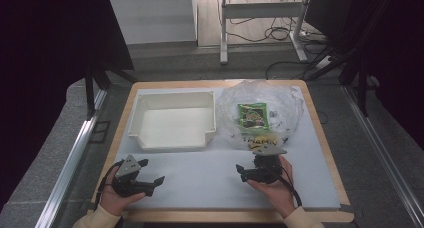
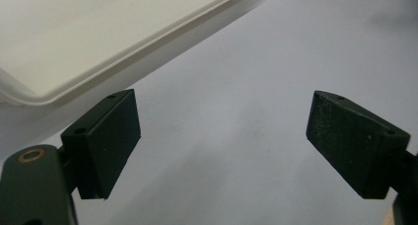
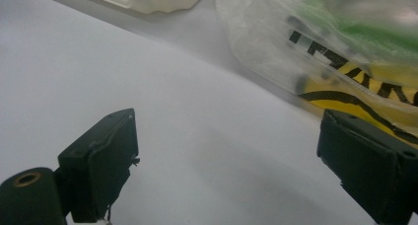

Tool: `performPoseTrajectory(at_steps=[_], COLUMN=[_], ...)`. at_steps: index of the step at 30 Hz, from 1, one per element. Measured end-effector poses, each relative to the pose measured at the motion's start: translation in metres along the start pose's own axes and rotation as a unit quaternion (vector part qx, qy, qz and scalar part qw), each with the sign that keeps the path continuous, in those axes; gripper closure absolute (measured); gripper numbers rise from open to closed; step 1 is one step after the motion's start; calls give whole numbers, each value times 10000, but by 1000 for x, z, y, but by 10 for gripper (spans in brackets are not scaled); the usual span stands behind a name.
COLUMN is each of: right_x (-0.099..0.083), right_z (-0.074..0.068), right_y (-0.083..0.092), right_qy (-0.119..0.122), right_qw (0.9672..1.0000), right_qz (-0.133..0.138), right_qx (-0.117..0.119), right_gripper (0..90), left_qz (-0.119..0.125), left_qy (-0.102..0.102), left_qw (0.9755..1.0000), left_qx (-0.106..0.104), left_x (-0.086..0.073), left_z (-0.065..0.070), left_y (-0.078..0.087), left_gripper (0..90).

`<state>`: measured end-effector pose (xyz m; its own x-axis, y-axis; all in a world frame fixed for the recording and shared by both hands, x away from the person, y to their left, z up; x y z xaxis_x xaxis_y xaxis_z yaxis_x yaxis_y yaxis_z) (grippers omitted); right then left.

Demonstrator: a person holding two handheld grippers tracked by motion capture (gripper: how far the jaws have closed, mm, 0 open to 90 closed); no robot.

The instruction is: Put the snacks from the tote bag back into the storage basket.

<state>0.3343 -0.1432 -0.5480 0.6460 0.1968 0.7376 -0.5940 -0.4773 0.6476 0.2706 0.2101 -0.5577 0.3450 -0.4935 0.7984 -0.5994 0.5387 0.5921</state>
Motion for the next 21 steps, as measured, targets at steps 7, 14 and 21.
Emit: performPoseTrajectory(at_steps=[7, 14, 21], right_x=[0, 0, 2], right_z=[-5, -5, -6], right_y=[3, 3, 5], right_qy=[-5, -10, -3], right_qw=[9999, 9998, 9997], right_qz=[46, 78, 149], right_qx=[144, 174, 202], right_gripper=[122, 127, 134], left_qz=[-24, -25, -25], left_qy=[-11, -15, -9], left_qw=[10000, 10000, 10000], left_qx=[-16, -16, -20], left_x=[0, 0, 0], left_z=[0, 0, 0], left_y=[-1, -1, -1], left_gripper=[132, 132, 132])
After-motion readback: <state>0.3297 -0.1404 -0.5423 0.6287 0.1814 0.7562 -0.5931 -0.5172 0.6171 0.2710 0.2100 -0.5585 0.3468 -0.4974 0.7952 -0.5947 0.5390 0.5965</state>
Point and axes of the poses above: each handheld gripper's, and its own axes: y roughly backward along the jaws, x roughly out of its top, z roughly to its right, the point moved 6 cm from there along -y, roughly forward along the jaws, and after that the axes turned 12 degrees about -y, right-handed, at the moved point
